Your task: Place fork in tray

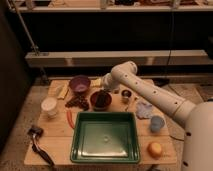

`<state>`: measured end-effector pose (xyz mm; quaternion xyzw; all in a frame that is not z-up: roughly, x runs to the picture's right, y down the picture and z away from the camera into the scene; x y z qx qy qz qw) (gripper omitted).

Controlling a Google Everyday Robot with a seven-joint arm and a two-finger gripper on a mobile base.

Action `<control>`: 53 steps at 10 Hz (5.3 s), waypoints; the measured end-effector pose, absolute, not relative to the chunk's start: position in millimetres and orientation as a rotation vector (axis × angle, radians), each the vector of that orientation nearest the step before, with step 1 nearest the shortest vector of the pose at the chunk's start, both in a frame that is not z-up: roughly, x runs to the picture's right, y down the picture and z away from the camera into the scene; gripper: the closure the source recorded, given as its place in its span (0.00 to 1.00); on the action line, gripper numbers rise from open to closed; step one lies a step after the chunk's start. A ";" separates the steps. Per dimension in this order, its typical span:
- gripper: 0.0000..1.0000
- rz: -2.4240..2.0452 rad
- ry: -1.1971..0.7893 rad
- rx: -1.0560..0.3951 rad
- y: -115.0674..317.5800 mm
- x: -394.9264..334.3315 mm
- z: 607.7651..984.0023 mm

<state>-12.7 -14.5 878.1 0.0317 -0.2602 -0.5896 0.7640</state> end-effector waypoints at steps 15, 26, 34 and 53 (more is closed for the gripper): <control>0.20 -1.239 -0.530 -0.118 -14.6 98.7 900.4; 0.20 -1.145 -0.531 -0.366 61.0 185.9 906.1; 0.27 -1.084 -0.525 -0.225 49.3 198.3 877.1; 0.42 -1.100 -0.559 -0.351 68.6 188.2 912.2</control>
